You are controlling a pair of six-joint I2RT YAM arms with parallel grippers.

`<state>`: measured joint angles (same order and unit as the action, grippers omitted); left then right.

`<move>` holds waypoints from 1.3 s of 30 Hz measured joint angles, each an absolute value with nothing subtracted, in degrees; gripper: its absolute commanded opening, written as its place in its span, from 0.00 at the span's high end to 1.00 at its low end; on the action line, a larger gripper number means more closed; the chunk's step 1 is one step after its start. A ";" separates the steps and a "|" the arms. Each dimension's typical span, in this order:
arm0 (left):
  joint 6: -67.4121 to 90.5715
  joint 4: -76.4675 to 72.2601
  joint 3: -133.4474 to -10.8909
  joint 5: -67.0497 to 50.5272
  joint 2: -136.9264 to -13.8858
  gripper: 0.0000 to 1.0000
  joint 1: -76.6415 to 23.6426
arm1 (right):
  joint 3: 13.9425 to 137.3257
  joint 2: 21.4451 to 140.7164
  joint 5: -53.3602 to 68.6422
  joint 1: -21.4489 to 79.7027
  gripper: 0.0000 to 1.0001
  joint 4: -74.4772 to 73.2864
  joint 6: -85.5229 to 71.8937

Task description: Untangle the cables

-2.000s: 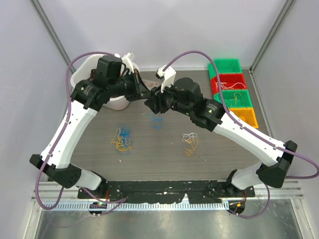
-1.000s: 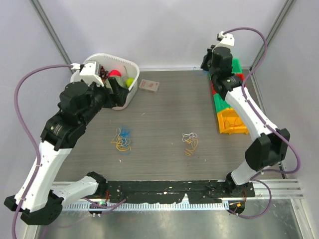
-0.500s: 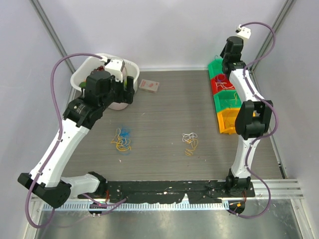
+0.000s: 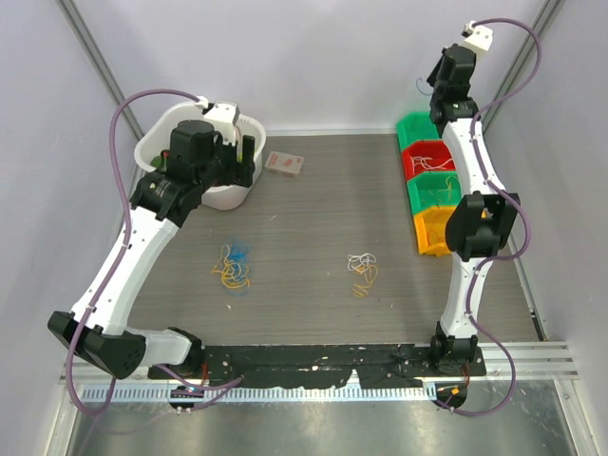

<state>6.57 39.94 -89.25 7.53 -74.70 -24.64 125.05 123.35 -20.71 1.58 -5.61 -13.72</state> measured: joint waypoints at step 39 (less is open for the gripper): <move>5.74 39.66 -87.77 6.35 -73.87 0.19 -21.54 | 126.65 143.81 -26.63 -3.03 0.96 2.31 -17.80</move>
<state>5.74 39.66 -87.77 6.35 -73.87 -21.54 126.65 143.81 -26.63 -3.03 2.31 -17.80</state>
